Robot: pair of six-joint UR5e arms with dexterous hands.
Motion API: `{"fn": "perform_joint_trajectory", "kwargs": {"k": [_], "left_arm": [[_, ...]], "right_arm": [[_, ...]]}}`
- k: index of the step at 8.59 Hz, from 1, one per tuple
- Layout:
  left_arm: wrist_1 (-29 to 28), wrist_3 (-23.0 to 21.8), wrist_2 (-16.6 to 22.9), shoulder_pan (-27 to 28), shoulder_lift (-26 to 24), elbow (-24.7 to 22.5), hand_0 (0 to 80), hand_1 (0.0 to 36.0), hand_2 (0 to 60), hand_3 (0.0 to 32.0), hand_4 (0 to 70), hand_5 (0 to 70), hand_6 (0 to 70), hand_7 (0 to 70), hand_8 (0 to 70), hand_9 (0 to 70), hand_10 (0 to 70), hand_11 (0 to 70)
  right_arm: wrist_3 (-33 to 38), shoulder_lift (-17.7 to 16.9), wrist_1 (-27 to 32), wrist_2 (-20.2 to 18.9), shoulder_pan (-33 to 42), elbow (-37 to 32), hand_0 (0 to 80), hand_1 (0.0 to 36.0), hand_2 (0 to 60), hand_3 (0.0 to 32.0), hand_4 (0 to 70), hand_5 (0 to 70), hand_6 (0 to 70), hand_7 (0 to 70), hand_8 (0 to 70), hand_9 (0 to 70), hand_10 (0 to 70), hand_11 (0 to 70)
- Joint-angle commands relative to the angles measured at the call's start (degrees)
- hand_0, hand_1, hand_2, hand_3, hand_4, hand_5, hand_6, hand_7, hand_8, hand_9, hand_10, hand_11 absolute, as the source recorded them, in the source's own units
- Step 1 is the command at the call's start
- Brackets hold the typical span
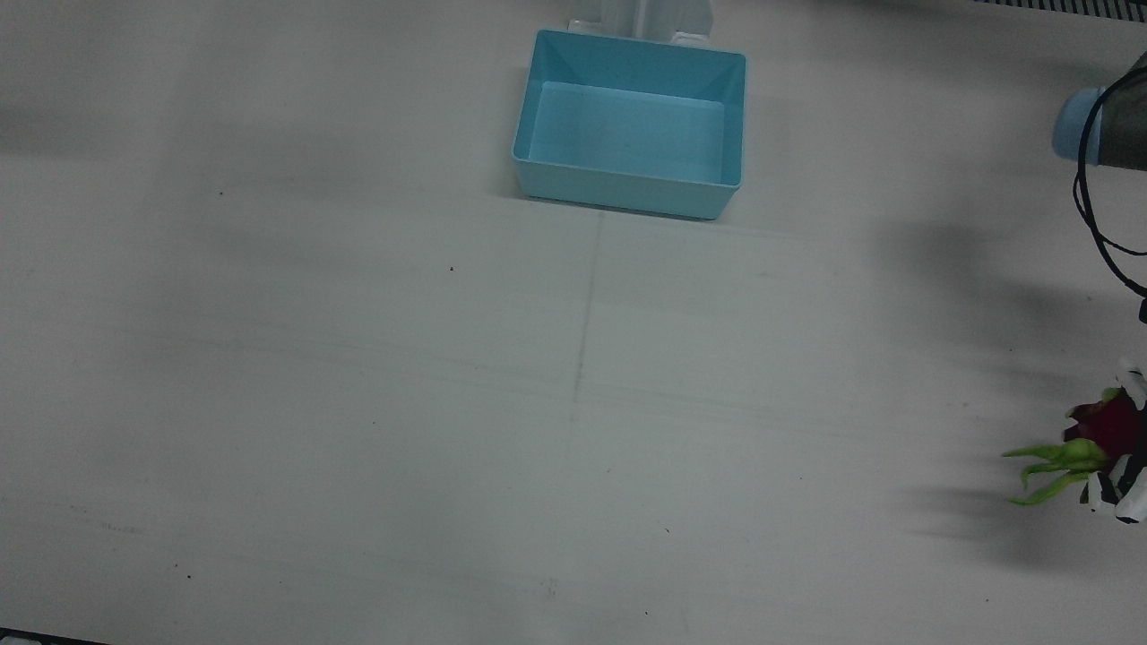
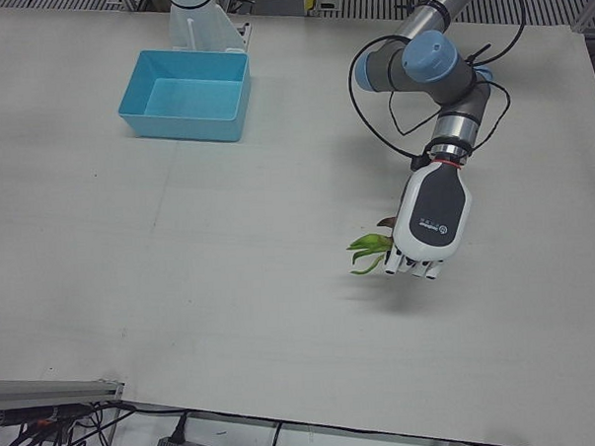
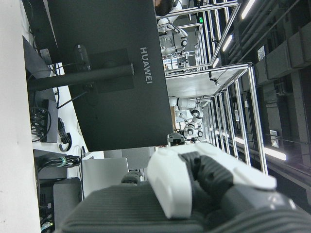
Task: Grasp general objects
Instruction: 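Lift the dragon fruit and carry it toward the blue tray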
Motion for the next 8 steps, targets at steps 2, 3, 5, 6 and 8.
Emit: {"fn": "perform_joint_trajectory", "kwargs": {"k": [2,3,5,6,8], "left_arm": [[-9.3,-14.2,9.9,0.7,-1.3,-2.8,80.0,36.0,60.0,0.0,11.5,70.0,67.6,70.0,70.0,70.0,70.0,70.0],[-9.9,-17.7,14.3,0.6,-3.7,-2.8,80.0,36.0,60.0,0.0,12.6,70.0,68.8,70.0,70.0,70.0,70.0,70.0],[-13.6,-26.2,19.2,1.0,-6.3,-2.3,80.0,36.0,60.0,0.0,15.6,70.0,70.0,70.0,70.0,70.0,70.0,70.0],[-17.7,-31.7,21.7,1.1,-6.4,-2.3,80.0,36.0,60.0,0.0,17.0,70.0,70.0,70.0,70.0,70.0,70.0,70.0],[-25.8,-39.5,23.3,4.7,-5.9,-2.8,80.0,36.0,60.0,0.0,18.3,70.0,70.0,70.0,70.0,70.0,70.0,70.0]], "right_arm": [[0.0,-0.1,0.0,0.0,-0.1,0.0,0.0,0.0,0.0,0.0,0.0,0.0,0.0,0.0,0.0,0.0,0.0,0.0],[0.0,0.0,0.1,0.0,-0.1,0.0,0.0,0.0,0.0,0.0,0.0,0.0,0.0,0.0,0.0,0.0,0.0,0.0],[0.0,0.0,0.0,0.0,0.0,0.0,0.0,0.0,0.0,0.0,0.0,0.0,0.0,0.0,0.0,0.0,0.0,0.0],[0.0,-0.1,0.0,0.0,0.0,0.0,0.0,0.0,0.0,0.0,0.0,0.0,0.0,0.0,0.0,0.0,0.0,0.0],[0.0,0.0,0.0,0.0,0.0,0.0,0.0,0.0,0.0,0.0,0.0,0.0,0.0,0.0,0.0,0.0,0.0,0.0]]}}
